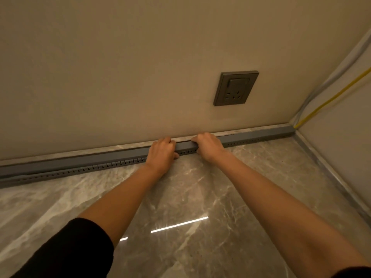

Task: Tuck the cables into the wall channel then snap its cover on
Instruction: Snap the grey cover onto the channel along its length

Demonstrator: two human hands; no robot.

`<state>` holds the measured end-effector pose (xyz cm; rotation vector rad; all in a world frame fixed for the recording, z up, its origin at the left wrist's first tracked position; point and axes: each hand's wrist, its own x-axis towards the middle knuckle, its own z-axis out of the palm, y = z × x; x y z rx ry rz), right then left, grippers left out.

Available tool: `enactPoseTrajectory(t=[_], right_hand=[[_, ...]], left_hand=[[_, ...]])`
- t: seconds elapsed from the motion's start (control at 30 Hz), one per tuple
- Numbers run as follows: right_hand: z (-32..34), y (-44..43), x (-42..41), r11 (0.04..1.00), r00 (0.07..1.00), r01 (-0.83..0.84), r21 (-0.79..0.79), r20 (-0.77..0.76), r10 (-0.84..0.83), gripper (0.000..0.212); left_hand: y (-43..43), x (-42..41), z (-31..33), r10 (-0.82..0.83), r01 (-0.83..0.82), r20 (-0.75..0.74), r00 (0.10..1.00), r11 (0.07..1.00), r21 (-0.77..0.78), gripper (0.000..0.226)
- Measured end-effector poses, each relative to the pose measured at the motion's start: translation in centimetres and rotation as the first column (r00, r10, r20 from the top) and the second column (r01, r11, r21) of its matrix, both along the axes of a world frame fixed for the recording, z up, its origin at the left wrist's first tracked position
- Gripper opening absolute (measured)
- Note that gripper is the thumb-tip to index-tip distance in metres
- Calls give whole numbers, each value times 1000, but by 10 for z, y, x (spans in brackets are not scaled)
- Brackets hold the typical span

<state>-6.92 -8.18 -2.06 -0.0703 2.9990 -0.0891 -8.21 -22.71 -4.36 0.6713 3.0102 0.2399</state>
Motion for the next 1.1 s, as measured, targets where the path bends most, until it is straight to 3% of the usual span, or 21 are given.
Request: enactPoseTrajectory(t=[0.17, 0.4, 0.63, 0.8, 1.1], right_hand=[[1, -1, -2, 999, 1000, 8, -36, -1, -9, 25], [1, -15, 0, 999, 1000, 8, 44, -17, -7, 27], [-2, -74, -4, 985, 985, -171, -15, -31, 171, 27], [0, -81, -11, 994, 995, -99, -39, -1, 99, 30], [9, -113, 3, 996, 999, 43, 76, 7, -44, 26]], left_hand=[[-33, 2, 2, 86, -86, 28, 996, 996, 3, 41], [-52, 10, 1, 245, -246, 31, 969, 969, 30, 36], [-53, 6, -2, 230, -230, 13, 973, 973, -4, 37], [-85, 2, 2, 168, -172, 73, 983, 984, 53, 40], [-191, 4, 15, 183, -179, 101, 978, 983, -40, 35]])
